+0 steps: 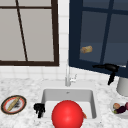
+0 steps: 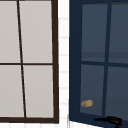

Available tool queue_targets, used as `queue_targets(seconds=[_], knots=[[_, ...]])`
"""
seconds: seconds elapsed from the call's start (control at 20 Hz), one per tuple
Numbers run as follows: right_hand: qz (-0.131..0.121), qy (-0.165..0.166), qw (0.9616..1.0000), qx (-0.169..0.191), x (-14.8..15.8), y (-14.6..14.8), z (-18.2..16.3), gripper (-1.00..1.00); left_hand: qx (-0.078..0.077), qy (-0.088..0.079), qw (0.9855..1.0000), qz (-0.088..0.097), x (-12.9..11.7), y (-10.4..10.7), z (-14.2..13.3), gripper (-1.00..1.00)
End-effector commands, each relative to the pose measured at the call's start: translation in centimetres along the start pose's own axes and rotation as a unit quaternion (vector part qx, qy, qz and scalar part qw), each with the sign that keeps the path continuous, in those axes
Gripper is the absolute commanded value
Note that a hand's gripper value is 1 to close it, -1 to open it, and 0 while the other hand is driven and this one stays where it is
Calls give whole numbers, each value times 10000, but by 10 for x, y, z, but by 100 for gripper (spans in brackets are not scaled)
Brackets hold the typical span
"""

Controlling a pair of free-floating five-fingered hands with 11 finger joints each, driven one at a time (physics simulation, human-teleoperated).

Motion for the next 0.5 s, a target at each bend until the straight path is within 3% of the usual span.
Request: queue_targets(seconds=[0.0, 0.25, 0.45], knots=[[-97, 3, 10000, -14, -35, -1, 10, -100, 0, 0, 10000, 0, 0, 0, 0, 0], [-178, -478, 9987, -28, -62, -7, 1, -100, 0, 0, 10000, 0, 0, 0, 0, 0], [-197, -652, 9976, -108, -81, -14, -8, -100, 0, 0, 10000, 0, 0, 0, 0, 0]])
